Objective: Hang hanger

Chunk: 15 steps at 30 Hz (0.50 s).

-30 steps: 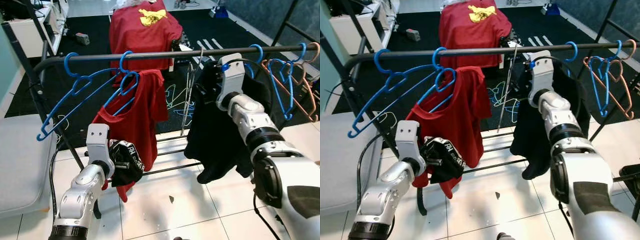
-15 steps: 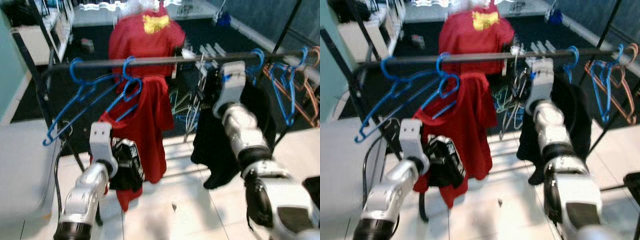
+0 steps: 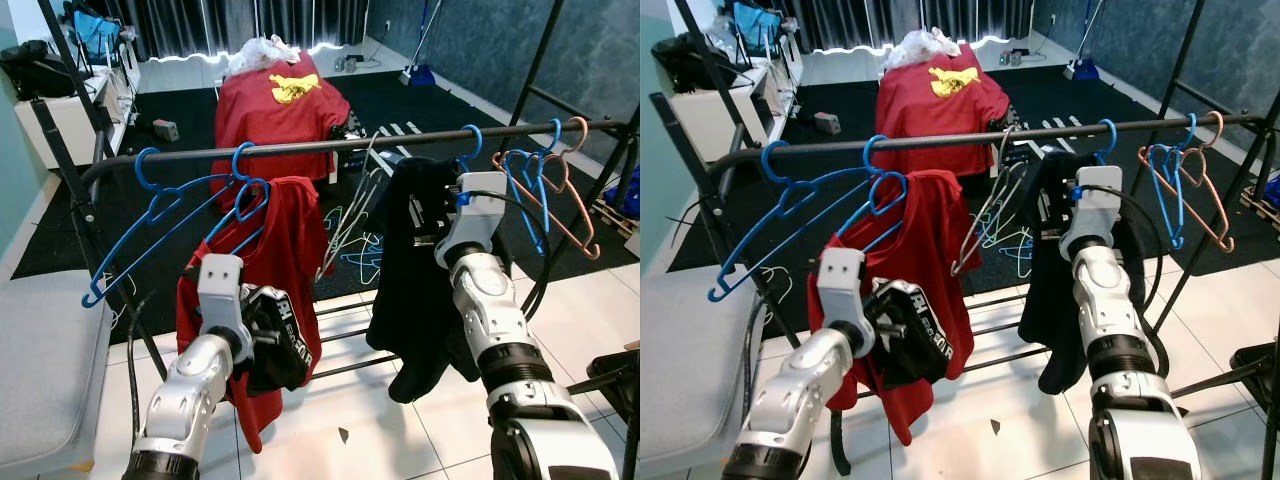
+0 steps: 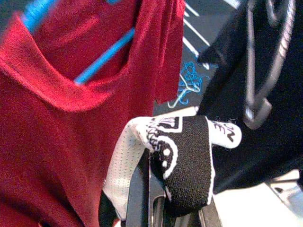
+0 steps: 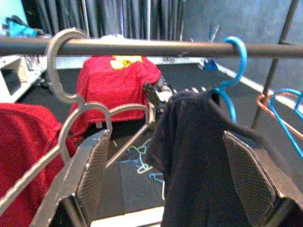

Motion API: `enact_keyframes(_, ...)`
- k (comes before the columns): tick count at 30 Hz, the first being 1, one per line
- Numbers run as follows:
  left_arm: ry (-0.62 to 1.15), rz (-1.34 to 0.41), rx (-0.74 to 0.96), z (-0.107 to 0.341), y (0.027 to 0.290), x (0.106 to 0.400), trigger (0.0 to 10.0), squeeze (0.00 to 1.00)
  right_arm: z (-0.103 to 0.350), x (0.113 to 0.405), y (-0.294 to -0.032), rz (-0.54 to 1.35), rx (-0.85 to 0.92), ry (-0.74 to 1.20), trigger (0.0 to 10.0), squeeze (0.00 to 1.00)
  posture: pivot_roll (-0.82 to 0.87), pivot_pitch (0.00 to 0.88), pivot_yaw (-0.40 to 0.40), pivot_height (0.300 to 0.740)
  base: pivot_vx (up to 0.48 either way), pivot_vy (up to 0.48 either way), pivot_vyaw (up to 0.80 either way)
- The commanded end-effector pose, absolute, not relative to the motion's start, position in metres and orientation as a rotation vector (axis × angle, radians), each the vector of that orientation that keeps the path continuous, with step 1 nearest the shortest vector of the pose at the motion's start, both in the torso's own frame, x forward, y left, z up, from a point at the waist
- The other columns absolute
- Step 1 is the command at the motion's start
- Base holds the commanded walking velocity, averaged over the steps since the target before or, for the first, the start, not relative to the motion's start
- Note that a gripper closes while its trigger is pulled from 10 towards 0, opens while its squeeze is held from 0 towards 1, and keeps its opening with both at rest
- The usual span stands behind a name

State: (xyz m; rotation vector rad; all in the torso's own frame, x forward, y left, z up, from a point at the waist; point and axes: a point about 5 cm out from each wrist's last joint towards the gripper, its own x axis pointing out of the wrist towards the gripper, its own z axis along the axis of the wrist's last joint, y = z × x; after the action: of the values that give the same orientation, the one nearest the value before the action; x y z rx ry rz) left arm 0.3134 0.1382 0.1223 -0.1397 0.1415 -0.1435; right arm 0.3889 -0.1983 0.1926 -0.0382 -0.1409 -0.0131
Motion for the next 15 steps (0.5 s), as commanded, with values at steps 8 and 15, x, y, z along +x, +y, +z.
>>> enact_keyframes(8,0.063,-0.02,-0.169,0.131,0.161,0.311,10.0,0.0,0.216,0.398,-0.192,0.035,-0.035,-0.132,10.0,0.0,-0.09,0.085,0.031,0.74,0.0,0.0,0.0)
enact_keyframes(15,0.071,-0.111,-0.162,0.131,0.158,0.286,10.0,0.0,0.22,0.409,-0.189,0.106,-0.028,-0.019,10.0,0.0,-0.04,0.159,0.008,0.74,0.0,0.0,0.0)
